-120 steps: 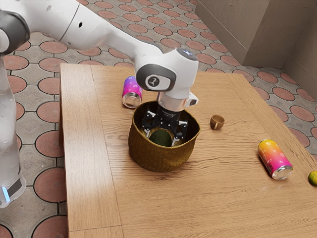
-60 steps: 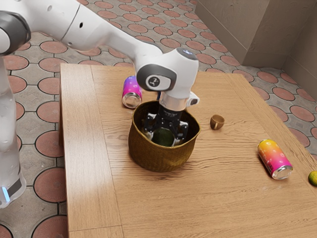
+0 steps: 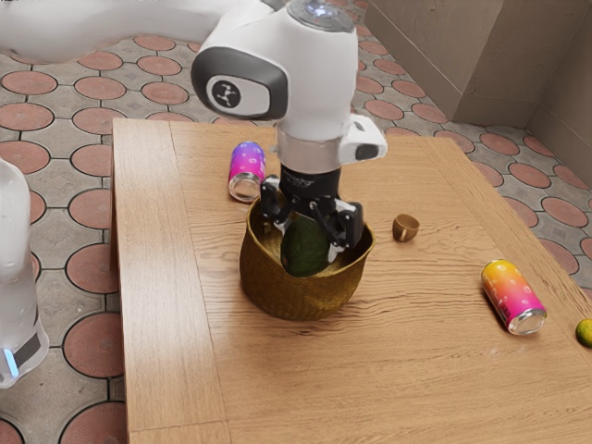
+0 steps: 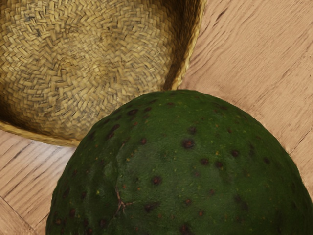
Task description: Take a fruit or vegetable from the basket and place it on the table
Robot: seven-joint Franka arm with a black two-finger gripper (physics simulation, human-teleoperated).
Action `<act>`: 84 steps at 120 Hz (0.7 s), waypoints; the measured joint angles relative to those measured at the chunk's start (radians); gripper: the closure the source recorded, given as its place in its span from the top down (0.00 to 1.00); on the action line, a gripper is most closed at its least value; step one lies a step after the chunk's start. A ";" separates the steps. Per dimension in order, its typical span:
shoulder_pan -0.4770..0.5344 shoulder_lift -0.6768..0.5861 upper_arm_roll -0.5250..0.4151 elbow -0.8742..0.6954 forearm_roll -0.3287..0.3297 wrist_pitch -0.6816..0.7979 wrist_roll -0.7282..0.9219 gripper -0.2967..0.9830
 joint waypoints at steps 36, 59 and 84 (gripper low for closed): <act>-0.008 0.046 -0.108 0.039 -0.012 -0.036 0.013 0.44; -0.009 0.045 -0.153 0.038 -0.016 -0.030 0.019 0.68; -0.007 0.042 -0.149 0.038 -0.015 -0.025 0.024 0.74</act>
